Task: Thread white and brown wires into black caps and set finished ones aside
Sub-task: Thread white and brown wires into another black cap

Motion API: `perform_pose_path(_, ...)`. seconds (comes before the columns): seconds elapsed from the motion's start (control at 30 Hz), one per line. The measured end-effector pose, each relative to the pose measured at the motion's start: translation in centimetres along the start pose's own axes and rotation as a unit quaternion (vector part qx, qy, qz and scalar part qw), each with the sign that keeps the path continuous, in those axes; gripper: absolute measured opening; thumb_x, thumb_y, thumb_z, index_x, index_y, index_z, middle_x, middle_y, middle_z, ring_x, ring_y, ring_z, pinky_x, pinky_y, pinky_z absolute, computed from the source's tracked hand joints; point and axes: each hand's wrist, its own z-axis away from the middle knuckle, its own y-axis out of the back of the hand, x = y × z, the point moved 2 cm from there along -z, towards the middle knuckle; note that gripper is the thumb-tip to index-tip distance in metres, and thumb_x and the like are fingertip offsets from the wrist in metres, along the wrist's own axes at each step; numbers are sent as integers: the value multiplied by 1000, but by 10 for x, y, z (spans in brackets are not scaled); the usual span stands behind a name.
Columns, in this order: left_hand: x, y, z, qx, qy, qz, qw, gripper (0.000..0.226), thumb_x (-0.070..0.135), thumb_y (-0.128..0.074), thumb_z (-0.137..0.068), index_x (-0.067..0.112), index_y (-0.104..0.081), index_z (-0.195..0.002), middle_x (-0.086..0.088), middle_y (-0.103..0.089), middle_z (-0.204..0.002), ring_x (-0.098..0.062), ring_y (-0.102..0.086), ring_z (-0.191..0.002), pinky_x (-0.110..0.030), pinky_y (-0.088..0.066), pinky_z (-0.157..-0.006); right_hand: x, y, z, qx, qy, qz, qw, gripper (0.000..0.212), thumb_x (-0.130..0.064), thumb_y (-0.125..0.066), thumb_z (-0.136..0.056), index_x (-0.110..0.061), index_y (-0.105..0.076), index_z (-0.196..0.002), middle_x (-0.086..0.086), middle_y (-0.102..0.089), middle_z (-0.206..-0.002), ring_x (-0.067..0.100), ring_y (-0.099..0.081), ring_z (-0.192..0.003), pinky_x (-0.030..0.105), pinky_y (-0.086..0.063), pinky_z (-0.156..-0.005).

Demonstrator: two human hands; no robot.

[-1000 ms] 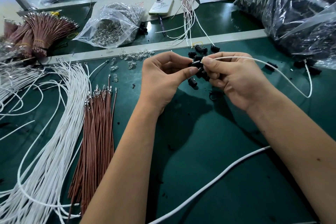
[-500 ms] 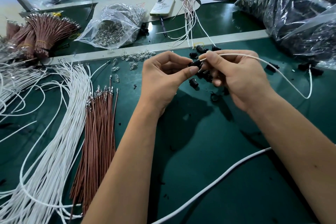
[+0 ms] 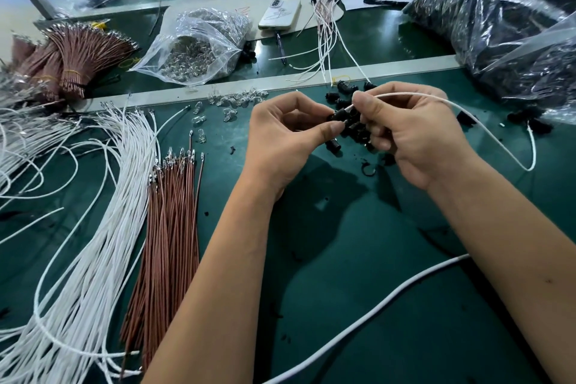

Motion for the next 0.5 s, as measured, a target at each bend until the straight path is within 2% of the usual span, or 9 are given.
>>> perform_pose_path(0.23, 2, 5, 0, 18, -9, 15, 1000, 19, -3, -86, -72, 7, -71, -78, -14, -76, -80, -20, -72, -73, -34, -61, -79, -11, -7, -11, -81, -32, 44, 995, 18, -18, -83, -69, -7, -69, -67, 6, -55, -54, 11, -39, -44, 18, -29, -37)
perform_pose_path(0.37, 3, 7, -1, 14, -7, -1, 1000, 20, -4, -85, -73, 8, -70, -76, -11, -77, -79, -25, -74, -75, -39, -61, -80, -14, -14, -17, -89, -32, 85, 992, 19, -9, -84, -78, -6, -67, -68, 4, -55, -53, 11, -38, -42, 18, -29, -35)
perform_pose_path(0.43, 4, 6, -1, 16, 11, 9, 1000, 18, -4, -84, -74, 6, -69, -77, -12, -77, -78, -22, -73, -72, -35, -61, -76, -18, -17, -21, -81, -36, 96, 991, 18, -9, -83, -83, -8, -69, -71, 3, -59, -55, 9, -42, -44, 17, -33, -37)
perform_pose_path(0.5, 5, 6, -1, 21, 40, 45, 998, 16, -2, -84, -75, 5, -69, -78, -10, -75, -74, -14, -68, -65, -24, -56, -67, -23, -20, -24, -63, -44, 59, 995, 16, -15, -83, -84, -9, -71, -74, 3, -66, -60, 8, -48, -46, 17, -39, -40)
